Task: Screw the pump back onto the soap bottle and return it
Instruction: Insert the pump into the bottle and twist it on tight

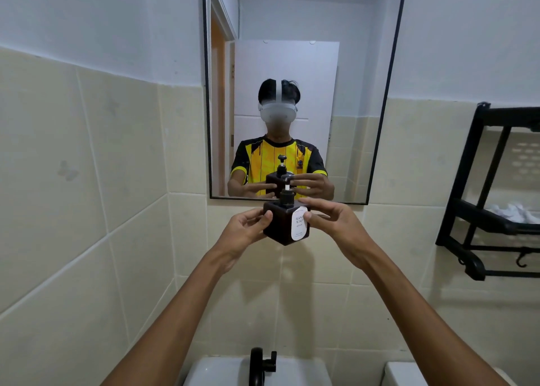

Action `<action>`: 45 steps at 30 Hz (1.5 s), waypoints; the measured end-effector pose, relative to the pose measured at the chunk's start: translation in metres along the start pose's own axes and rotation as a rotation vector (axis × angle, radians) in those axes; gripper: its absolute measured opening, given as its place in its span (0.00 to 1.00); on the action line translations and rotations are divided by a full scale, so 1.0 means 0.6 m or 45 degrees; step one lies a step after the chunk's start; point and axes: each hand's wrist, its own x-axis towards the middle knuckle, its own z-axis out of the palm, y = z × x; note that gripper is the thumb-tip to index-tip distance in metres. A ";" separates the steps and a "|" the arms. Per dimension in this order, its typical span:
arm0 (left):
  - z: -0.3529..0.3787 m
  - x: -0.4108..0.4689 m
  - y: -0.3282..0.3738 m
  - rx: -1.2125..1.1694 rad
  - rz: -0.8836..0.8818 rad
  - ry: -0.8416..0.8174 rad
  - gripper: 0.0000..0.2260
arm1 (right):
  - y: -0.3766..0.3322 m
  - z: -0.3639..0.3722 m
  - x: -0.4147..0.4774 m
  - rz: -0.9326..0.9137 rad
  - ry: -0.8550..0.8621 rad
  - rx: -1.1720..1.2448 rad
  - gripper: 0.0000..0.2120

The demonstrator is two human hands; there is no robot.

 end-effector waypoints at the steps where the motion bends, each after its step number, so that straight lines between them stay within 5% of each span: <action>1: 0.002 0.002 0.000 0.030 0.027 0.054 0.18 | 0.001 0.002 -0.002 -0.008 0.021 -0.003 0.17; 5: 0.004 0.011 -0.003 0.131 0.080 0.184 0.15 | 0.009 0.009 -0.009 -0.035 0.104 0.006 0.16; 11: 0.011 0.005 0.007 0.242 0.073 0.081 0.14 | 0.014 0.017 -0.010 -0.044 0.156 -0.033 0.15; 15: 0.005 0.000 0.022 0.357 0.049 -0.050 0.17 | 0.015 0.015 -0.010 -0.016 0.122 -0.069 0.16; 25: -0.006 0.006 0.023 0.218 0.036 -0.068 0.18 | -0.002 -0.007 -0.004 0.139 -0.151 0.062 0.23; 34: -0.011 0.012 0.030 0.187 0.042 -0.065 0.20 | 0.000 -0.017 0.006 0.119 -0.168 0.165 0.24; 41: -0.010 0.009 0.035 0.169 0.042 -0.084 0.18 | -0.056 -0.031 0.031 0.005 -0.071 0.222 0.17; 45: -0.001 0.011 0.033 0.179 0.049 -0.112 0.18 | -0.096 -0.036 0.053 -0.076 -0.038 -0.120 0.10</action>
